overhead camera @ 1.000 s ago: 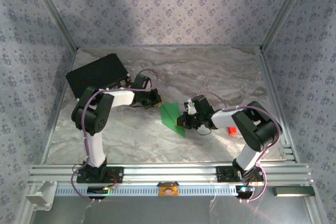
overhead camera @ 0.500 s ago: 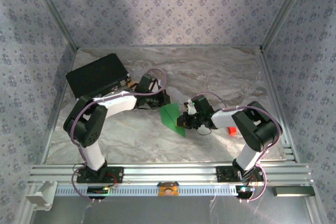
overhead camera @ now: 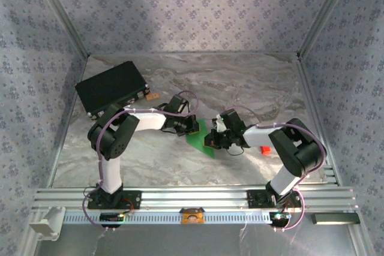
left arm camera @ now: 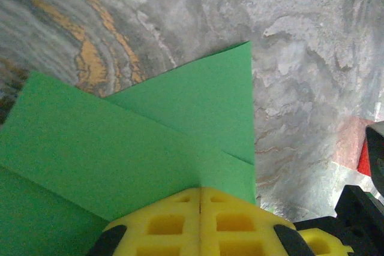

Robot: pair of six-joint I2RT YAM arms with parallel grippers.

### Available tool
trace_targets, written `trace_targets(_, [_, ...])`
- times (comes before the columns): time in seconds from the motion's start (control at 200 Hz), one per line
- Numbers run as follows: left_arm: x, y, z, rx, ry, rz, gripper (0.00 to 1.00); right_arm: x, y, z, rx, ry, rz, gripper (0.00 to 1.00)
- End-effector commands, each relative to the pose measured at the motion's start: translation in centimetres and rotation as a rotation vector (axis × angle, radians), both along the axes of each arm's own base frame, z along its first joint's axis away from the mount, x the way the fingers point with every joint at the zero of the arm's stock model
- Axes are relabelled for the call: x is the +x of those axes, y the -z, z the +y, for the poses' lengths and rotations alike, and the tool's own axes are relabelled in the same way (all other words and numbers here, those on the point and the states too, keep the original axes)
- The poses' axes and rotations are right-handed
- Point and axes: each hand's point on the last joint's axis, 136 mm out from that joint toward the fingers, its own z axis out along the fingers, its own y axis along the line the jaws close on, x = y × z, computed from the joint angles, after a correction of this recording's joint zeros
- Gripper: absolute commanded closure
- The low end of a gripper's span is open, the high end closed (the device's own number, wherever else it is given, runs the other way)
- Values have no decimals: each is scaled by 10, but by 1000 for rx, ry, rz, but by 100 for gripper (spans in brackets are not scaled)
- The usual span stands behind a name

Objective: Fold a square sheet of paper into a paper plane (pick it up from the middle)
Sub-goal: Fourth fold the wing at the center of the table.

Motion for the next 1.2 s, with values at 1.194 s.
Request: trace_targets(1.194, [-10,30,27,74,-51,64,100,-87,39,-54,-113,40,152,99])
